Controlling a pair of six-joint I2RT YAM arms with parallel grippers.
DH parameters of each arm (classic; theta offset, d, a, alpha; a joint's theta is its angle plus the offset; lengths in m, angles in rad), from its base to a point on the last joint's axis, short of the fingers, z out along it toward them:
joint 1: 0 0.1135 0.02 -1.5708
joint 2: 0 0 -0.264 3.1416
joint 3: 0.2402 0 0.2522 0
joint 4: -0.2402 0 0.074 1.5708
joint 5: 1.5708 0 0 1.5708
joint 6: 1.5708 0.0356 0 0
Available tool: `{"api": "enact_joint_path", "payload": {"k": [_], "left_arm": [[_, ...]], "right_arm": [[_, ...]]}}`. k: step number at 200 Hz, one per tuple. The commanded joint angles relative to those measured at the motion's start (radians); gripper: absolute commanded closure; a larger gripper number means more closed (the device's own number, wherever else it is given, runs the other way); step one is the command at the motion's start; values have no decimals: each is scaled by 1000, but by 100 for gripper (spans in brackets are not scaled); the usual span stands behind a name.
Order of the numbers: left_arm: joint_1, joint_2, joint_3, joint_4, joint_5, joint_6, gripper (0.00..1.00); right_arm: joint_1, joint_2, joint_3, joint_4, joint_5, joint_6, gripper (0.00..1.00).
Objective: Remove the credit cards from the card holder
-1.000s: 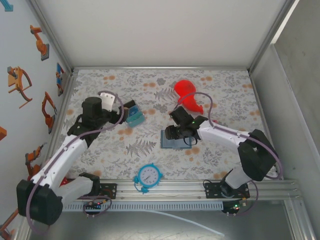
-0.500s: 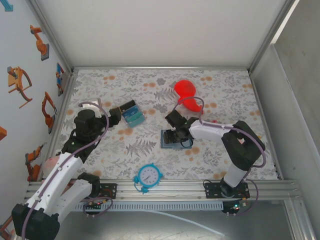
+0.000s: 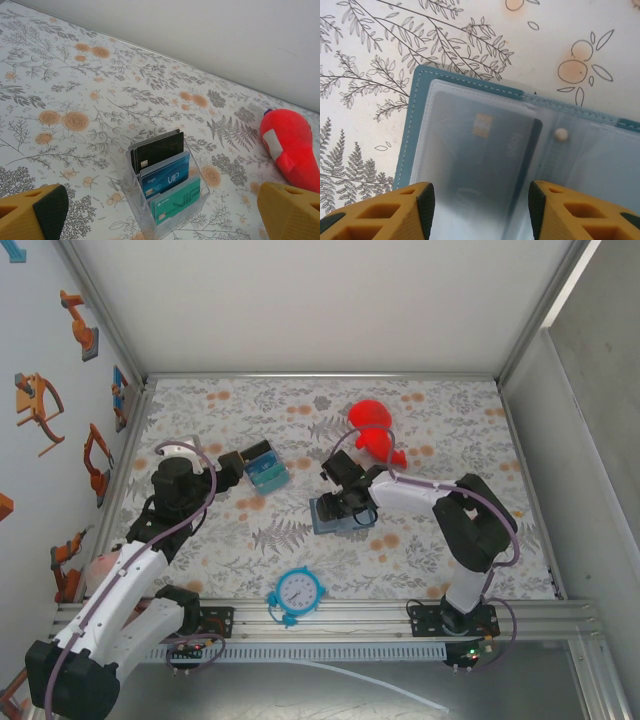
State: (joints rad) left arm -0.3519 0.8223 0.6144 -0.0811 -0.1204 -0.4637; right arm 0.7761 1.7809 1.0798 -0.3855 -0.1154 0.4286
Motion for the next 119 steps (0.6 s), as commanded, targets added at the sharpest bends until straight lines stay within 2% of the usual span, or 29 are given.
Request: {"api": "enact_joint_path", "payload": {"k": [1,49,82,119], "left_arm": [[3,-13,-8,30,-14,-24,3],[3,-44,-24,46,15,9,3],[3,-39,-22,35,10,4,3],[4,-29,-20,23,5,2,3]], "right_arm": [[6,-22,35,-83,38,-58,48],[54,-67,51,-145,66,-68,50],[116,-31,83,-185,121,-82,52],[134,18,116,-197,144,-92,51]]}}
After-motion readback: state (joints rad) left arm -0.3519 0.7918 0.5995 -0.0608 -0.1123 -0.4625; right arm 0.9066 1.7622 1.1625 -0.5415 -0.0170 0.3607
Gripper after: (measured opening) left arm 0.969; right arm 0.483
